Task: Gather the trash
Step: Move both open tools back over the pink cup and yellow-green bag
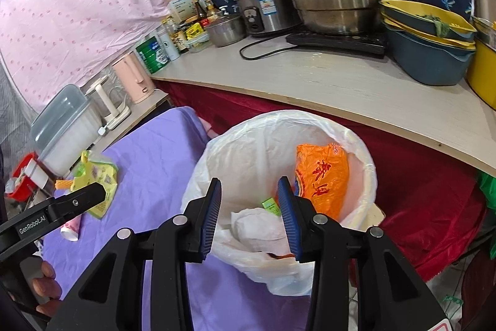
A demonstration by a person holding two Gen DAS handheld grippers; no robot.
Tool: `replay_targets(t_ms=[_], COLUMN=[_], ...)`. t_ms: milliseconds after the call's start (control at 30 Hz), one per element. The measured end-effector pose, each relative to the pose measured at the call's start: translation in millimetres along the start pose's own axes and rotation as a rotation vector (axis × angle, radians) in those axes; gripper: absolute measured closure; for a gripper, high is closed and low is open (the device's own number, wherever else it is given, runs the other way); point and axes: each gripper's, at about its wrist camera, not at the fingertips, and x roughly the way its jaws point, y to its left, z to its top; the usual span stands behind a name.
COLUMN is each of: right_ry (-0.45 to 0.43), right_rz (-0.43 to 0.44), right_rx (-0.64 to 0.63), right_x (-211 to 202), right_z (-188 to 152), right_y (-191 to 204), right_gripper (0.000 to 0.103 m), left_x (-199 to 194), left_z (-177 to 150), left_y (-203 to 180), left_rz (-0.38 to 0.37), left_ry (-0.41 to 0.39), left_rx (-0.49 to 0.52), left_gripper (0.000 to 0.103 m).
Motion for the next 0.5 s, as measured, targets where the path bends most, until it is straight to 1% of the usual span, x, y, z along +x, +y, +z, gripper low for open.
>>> replay_targets(t_ms=[267,500], right_ry=[0.020,0.047], right_rz=[0.058,0.121], right_rx=[-0.072,-0.151], right_x=[7,16], right_z=[-5,-16], right_y=[55,112], right_gripper=[0.066,0.066], left_x=[-17,-36], left_z=[-1,-5], left_y=[53,118], left_rz=[0.062,0.151], left_ry=[-0.026,-0.051], left_rx=[-0.074,-0.167], left_gripper=[0.024,0.024])
